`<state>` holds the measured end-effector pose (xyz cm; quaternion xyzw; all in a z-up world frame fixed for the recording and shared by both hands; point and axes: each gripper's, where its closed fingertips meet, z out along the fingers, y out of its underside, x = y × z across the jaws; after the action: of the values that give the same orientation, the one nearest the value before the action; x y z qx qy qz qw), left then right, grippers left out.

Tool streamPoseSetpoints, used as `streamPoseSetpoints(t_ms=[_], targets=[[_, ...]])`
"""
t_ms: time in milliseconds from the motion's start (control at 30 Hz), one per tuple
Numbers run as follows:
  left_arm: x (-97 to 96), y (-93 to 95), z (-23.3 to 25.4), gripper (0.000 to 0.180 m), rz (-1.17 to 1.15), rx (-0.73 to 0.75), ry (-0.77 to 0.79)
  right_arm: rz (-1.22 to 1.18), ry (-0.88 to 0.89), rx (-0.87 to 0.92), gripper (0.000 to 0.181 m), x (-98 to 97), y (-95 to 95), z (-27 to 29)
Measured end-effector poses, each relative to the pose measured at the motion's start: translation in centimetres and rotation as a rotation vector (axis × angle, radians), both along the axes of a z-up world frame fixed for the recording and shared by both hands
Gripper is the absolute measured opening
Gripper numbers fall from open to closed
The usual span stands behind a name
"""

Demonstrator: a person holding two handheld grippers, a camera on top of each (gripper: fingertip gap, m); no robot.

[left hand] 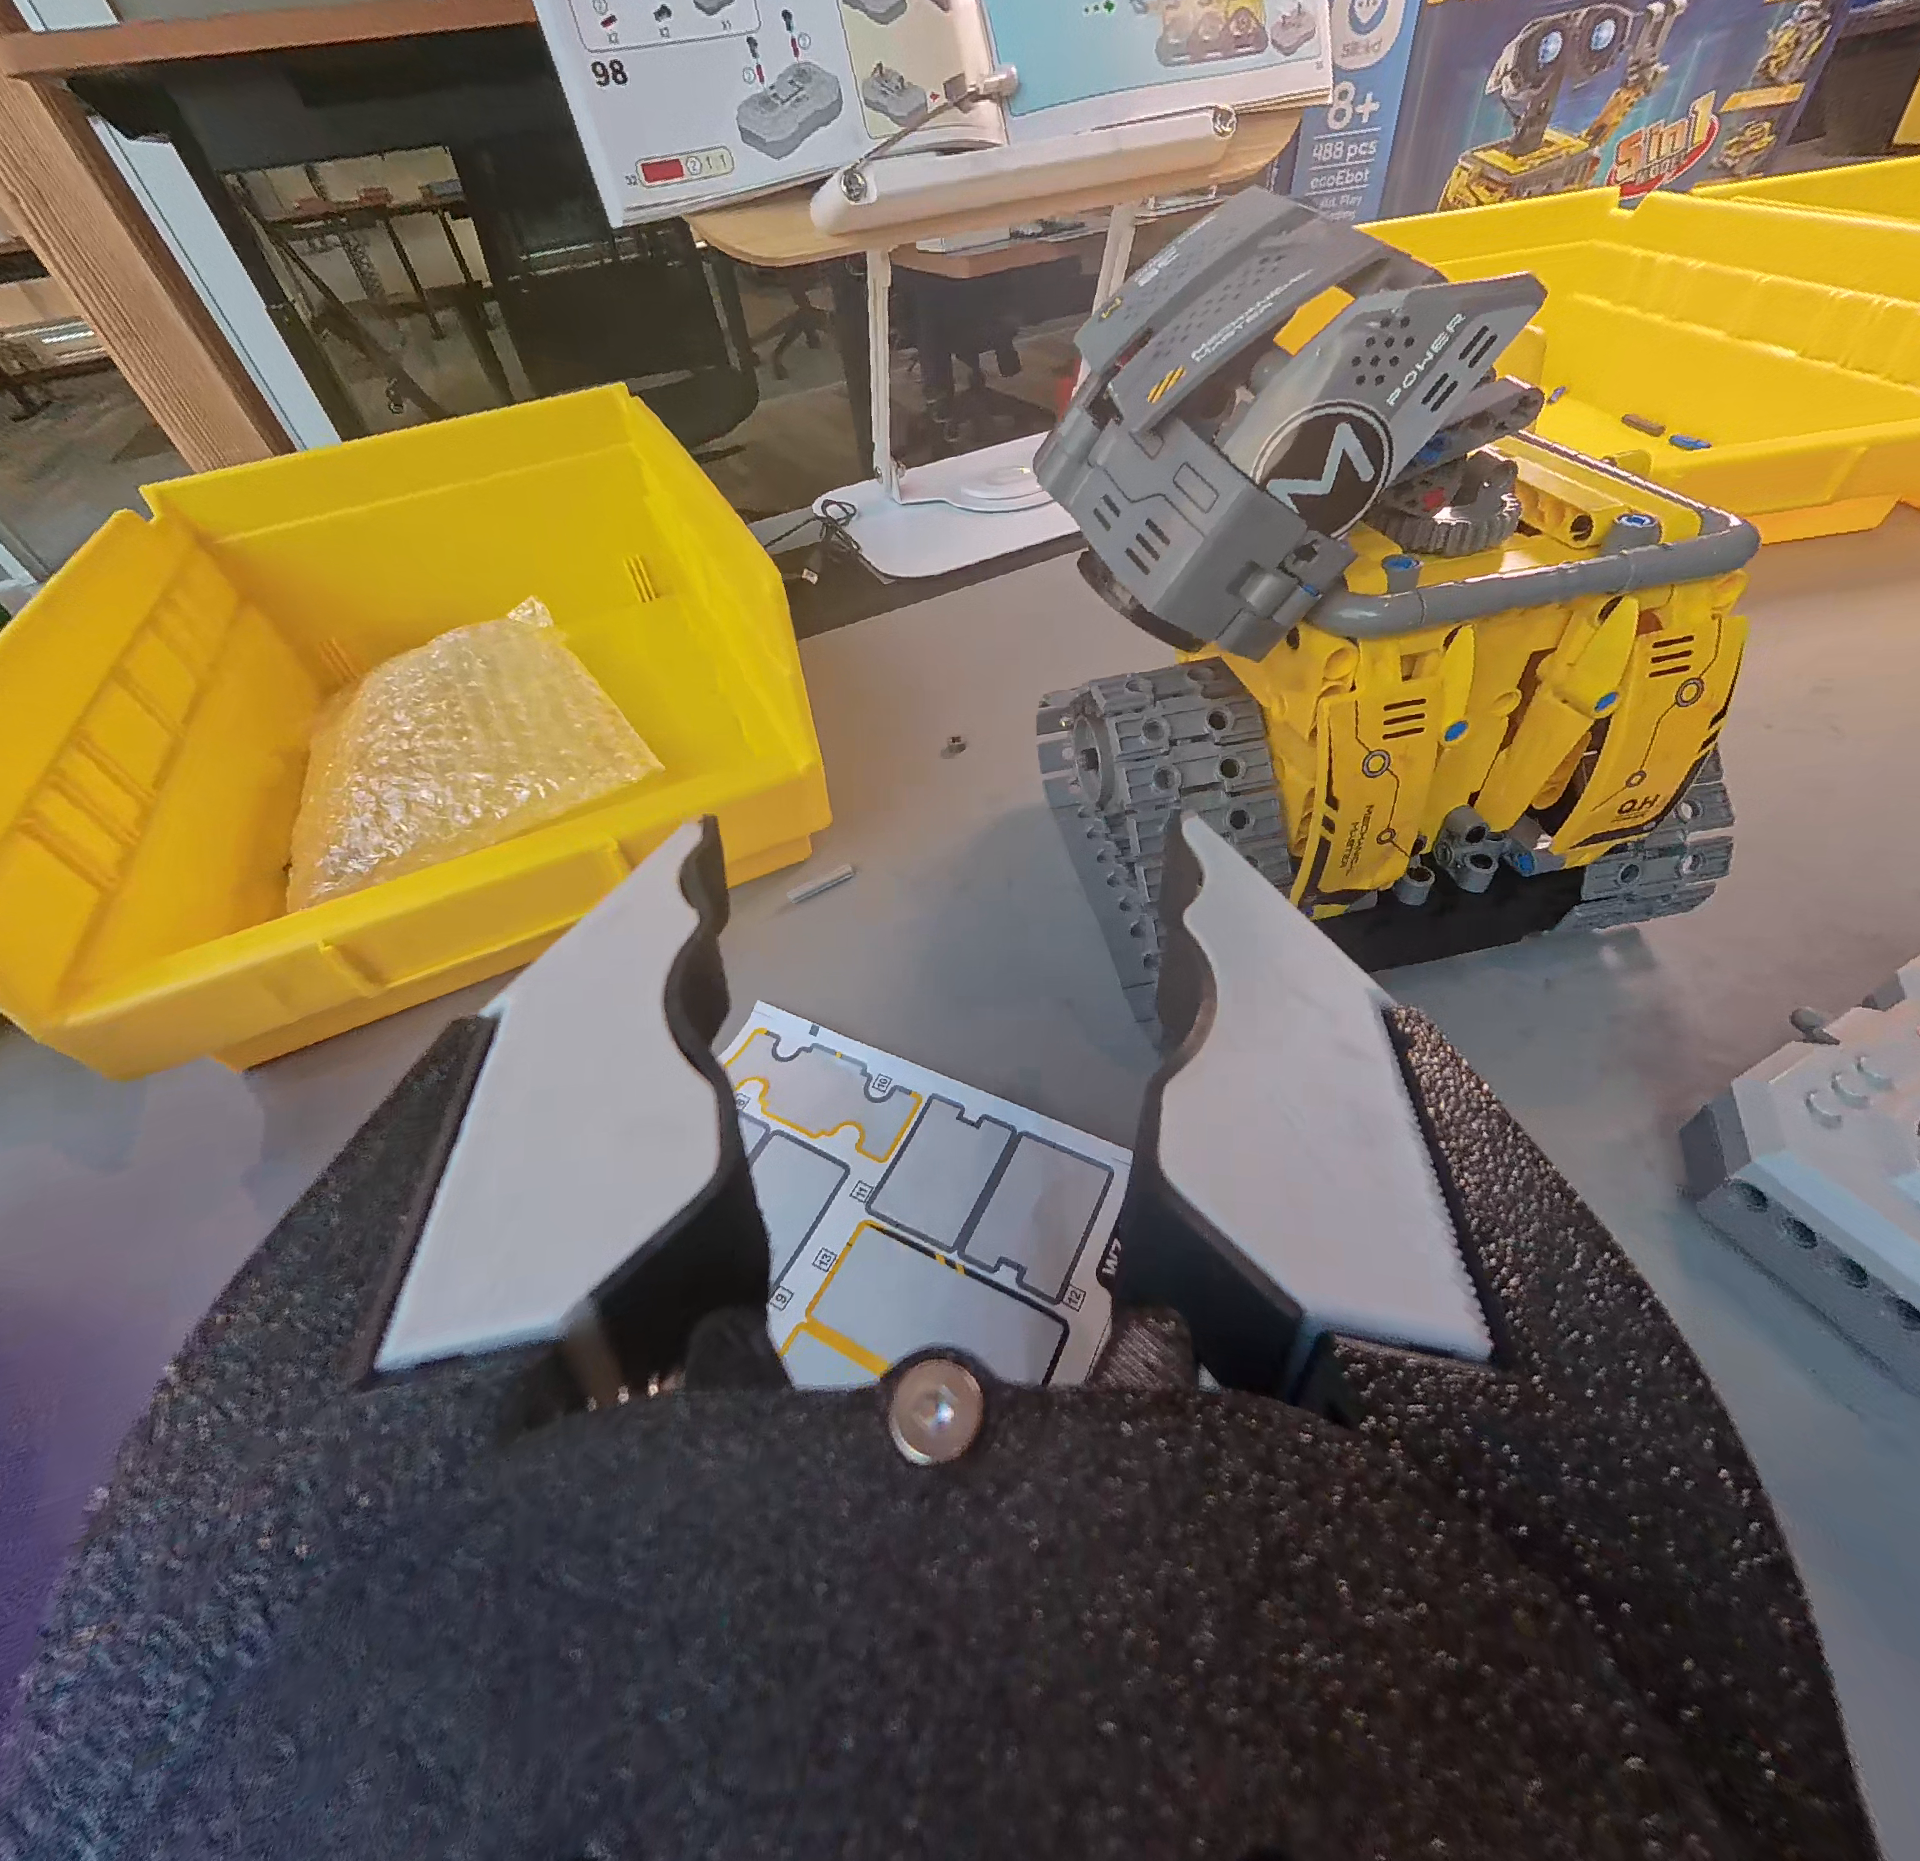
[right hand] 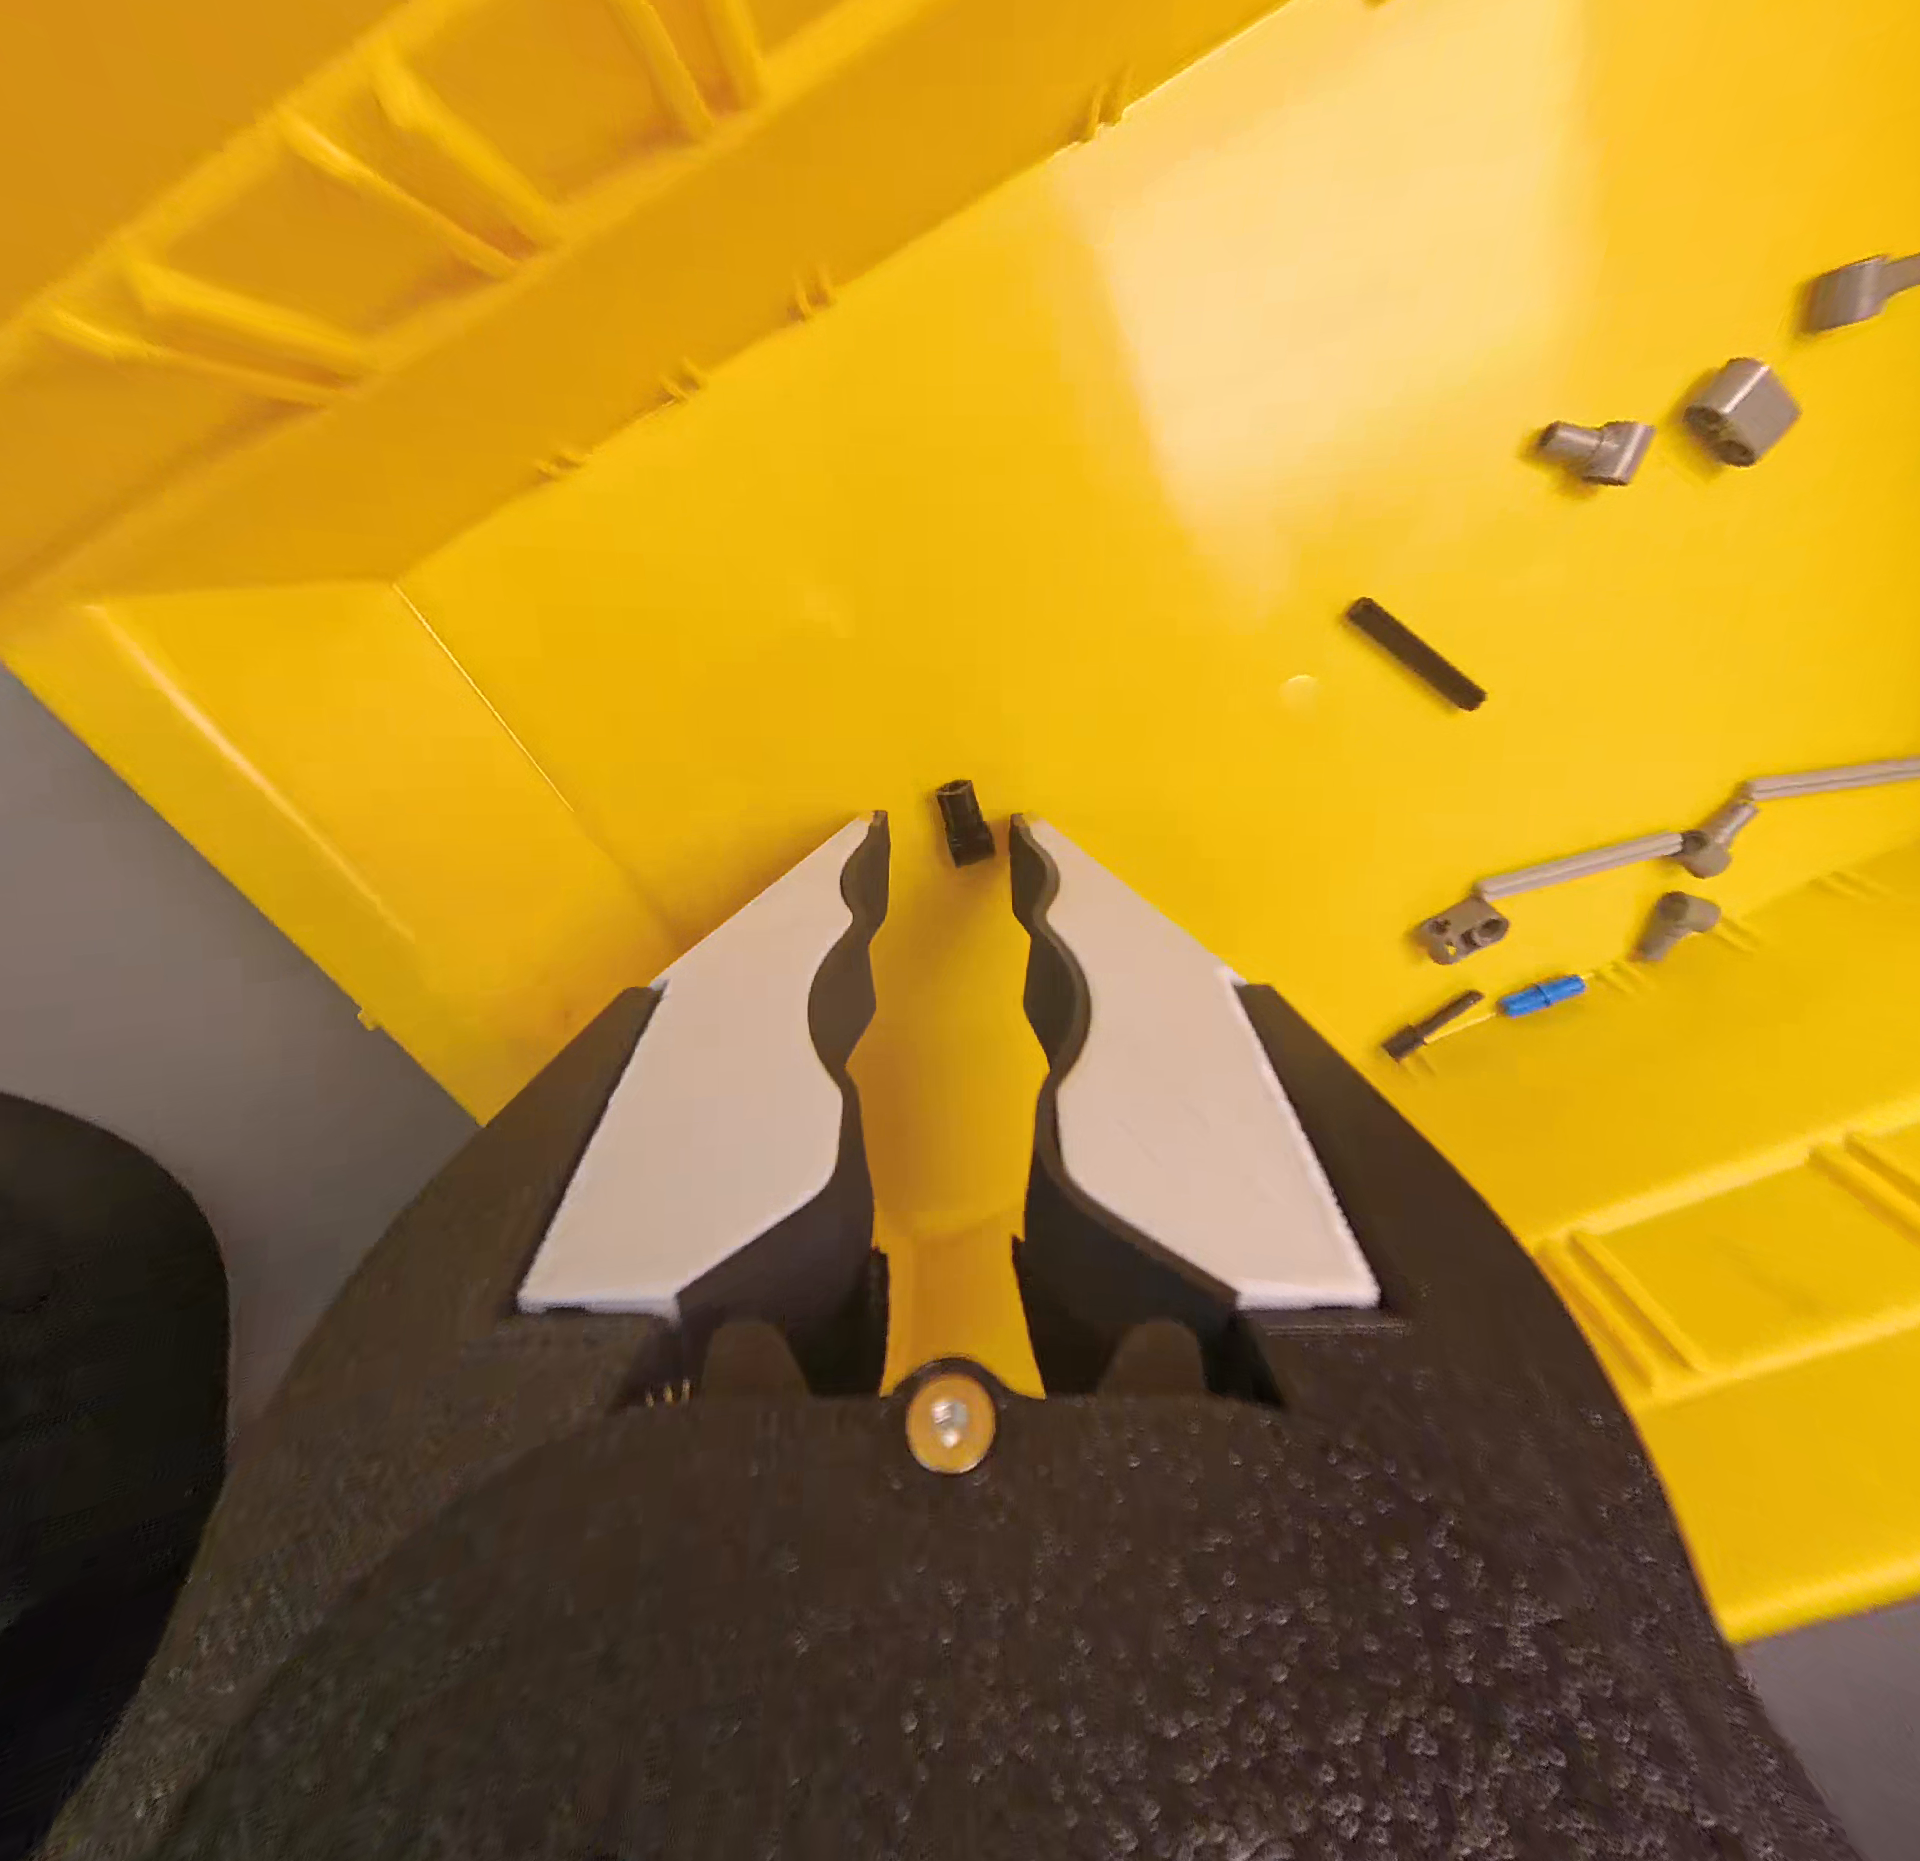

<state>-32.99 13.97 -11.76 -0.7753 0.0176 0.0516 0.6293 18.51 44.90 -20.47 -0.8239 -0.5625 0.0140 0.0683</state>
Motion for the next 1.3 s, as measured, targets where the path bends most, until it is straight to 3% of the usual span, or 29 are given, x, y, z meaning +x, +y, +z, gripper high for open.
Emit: streamPoseSetpoints(t_ms=[100,200,367,433,667,933,1167,1300], targets=[[-0.2,0.0,-0.1,0.082,0.004,-0.001,-0.009,0.005,0.021,0.005,0.011,-0.2,0.1,-0.1],[-0.2,0.0,-0.1,0.082,0.0,0.001,-0.008,0.017,0.044,0.041,0.01,-0.3,0.2,0.7],[-0.1,0.0,0.0,0.081,-0.008,0.006,-0.014,0.177,0.467,0.208,0.01,-7.5,-5.5,10.6],[0.2,0.1,0.0,0.081,-0.018,0.007,-0.016,0.278,0.54,0.206,0.01,-10.2,-10.1,12.3],[1.3,-0.1,0.4,0.078,-0.07,0.027,-0.026,0.415,0.458,0.171,0.011,-17.6,-16.3,5.2],[3.2,-0.5,0.6,0.076,-0.141,0.032,-0.019,0.642,0.401,0.049,0.011,-23.8,-19.5,0.7],[3.5,-0.7,1.1,0.076,-0.166,0.05,-0.036,0.657,0.372,-0.001,0.016,-24.2,-20.0,-0.5],[3.7,-0.7,1.3,0.076,-0.181,0.058,-0.057,0.62,0.441,0.058,0.019,-25.5,-18.3,2.3]])
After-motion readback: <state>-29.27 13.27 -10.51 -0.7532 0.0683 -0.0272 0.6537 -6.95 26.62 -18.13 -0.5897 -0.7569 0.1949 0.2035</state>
